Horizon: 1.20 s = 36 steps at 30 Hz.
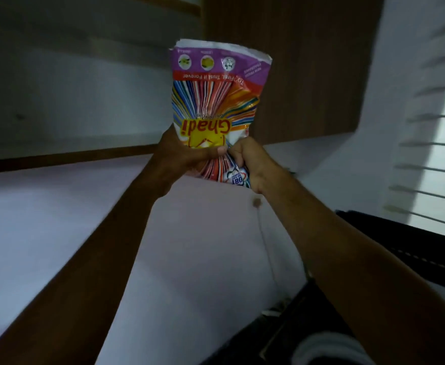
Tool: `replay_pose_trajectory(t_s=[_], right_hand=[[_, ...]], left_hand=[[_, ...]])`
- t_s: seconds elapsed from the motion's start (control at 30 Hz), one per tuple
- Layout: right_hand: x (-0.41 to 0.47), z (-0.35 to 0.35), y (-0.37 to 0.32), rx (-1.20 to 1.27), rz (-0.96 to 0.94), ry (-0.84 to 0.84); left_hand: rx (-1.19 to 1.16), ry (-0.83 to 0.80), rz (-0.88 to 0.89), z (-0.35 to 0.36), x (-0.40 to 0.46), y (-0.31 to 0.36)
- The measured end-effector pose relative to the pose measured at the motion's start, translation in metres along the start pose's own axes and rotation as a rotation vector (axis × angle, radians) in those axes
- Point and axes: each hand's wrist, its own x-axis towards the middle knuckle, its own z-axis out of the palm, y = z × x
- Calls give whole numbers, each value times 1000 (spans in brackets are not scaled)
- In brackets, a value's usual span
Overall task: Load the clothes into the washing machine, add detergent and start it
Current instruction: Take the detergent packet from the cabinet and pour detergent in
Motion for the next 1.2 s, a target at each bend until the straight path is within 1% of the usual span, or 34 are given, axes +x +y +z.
replay_pose_trajectory(t_s=[0.1, 0.23, 0.37, 0.4, 0.6, 0.63, 0.67, 0.7, 0.77, 0.8, 0.83, 0.87, 1.0, 1.2], right_hand=[[-9, -63, 21, -3, 60, 44], [-41, -148, 53, -53, 136, 142], [-90, -235, 96, -172, 255, 291], [-112, -245, 101, -202, 285, 328], [-226, -321, 164, -197, 384, 470], [-241, -330, 172, -206, 402, 498], [-259, -338, 179, -220, 428, 541], [-272, -347, 189, -240, 449, 586], [-301, -357, 201, -312, 494, 660], [-314, -359, 206, -302, 519, 699], [-325, -359, 211, -267, 521, 745], [-337, -358, 215, -254, 513, 785], [-375, -351, 230, -272, 532, 912], [-418, -350, 255, -367, 604, 1040]], left_hand=[[-42, -103, -56, 57, -10, -7], [-115, -167, -144, 141, -37, -20], [-249, -234, -268, 227, -83, -38], [-262, -255, -297, 242, -94, -43], [-368, -527, -481, 339, -176, -73], [-389, -575, -500, 350, -188, -78], [-411, -663, -505, 361, -200, -84], [-420, -785, -487, 369, -210, -91], [-412, -1035, -380, 383, -226, -103], [-415, -1120, -353, 390, -234, -108], [-406, -1176, -368, 395, -242, -110], [-392, -1199, -393, 399, -249, -112], [-378, -1316, -338, 412, -275, -118], [-389, -1223, -443, 426, -314, -119]])
